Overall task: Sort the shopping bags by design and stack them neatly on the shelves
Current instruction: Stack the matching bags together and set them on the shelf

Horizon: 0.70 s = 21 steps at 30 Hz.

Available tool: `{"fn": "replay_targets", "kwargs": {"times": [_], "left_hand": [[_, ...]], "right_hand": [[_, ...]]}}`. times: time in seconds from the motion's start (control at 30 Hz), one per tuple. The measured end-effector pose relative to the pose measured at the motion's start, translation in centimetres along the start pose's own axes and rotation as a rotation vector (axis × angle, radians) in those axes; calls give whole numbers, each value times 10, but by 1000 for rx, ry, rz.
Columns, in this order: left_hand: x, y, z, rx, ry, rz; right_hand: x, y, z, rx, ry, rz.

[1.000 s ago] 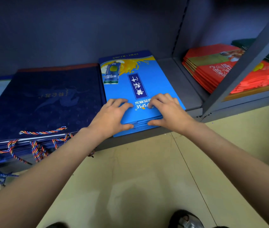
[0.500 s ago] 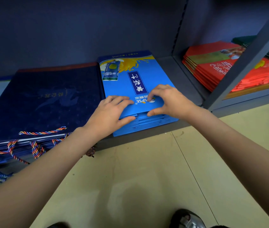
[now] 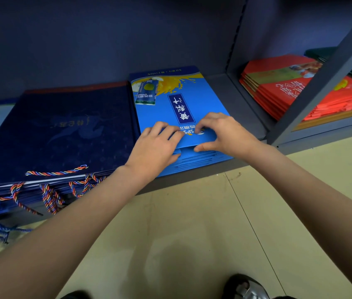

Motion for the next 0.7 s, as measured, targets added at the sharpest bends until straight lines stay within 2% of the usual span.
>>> {"fn": "replay_targets", "kwargs": {"times": [0.13, 0.27, 0.4, 0.53, 0.7], "left_hand": [[8, 9, -7, 1, 23, -71], [13, 9, -10, 121, 134, -72], [15, 8, -17, 276, 330, 52], [9, 2, -19, 310, 510, 224], [-8, 7, -19, 271, 329, 233]], "right_hand": [[-1, -1, -8, 70, 108, 7], [0, -1, -13, 111, 187, 8], [2, -5, -17, 168, 262, 0], [3, -8, -26, 191, 314, -3], [-6, -8, -18, 231, 265, 4]]}}
Point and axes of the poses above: each hand's wrist, its own y-axis away from the middle knuckle, its own z-axis out of the back of the hand, x = y × z, the point moved 3 cm from there along -y, towards the middle knuckle, and after that the axes turned 10 degrees about -z, right-handed, at the moved point
